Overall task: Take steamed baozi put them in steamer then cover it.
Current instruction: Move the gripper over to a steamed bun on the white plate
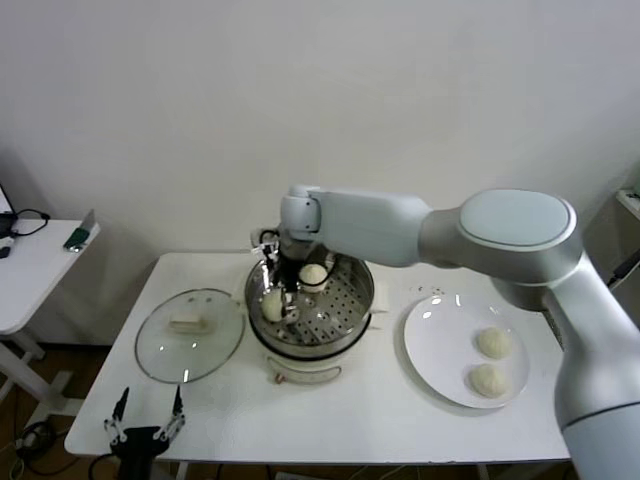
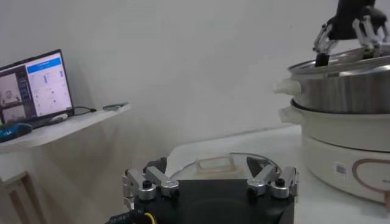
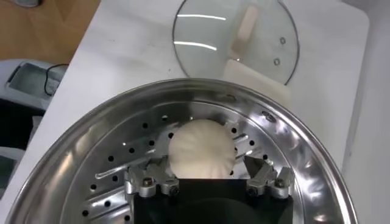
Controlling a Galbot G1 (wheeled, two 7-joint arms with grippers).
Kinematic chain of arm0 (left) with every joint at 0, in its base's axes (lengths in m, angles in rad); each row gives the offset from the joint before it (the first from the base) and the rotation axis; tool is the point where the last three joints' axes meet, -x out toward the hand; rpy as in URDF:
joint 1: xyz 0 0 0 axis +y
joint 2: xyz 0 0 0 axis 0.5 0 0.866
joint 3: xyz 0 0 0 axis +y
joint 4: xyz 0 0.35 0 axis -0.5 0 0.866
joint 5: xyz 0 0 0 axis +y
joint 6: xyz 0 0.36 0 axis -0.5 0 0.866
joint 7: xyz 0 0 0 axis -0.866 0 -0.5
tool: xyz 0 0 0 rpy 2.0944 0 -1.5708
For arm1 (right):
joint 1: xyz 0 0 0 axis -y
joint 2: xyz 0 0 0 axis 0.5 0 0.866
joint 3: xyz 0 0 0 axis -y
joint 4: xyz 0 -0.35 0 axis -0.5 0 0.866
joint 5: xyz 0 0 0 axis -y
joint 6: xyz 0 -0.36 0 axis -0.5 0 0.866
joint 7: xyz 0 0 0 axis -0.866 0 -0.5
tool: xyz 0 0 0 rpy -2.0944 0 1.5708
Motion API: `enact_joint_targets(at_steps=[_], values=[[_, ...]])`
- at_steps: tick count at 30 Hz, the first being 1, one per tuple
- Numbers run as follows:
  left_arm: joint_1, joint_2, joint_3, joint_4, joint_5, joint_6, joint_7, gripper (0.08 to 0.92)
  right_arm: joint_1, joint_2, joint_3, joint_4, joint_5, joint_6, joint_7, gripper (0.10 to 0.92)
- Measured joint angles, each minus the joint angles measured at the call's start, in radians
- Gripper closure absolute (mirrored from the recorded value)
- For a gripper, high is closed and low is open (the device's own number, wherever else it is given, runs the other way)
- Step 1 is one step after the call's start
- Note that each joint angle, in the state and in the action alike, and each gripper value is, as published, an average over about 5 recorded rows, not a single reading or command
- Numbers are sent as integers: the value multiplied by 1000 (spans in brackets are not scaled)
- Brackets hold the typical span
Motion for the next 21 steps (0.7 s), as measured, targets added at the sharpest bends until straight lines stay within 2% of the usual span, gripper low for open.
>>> enact_joint_targets(at_steps=[9,21], values=[[-1,2,-2,-1,0,0,-1,177,128,-172,-17,145,-6,24,-42,203],[-17,-1,2,0,9,19,5,177,193,-577,-38,421,-127,37,-76,203]])
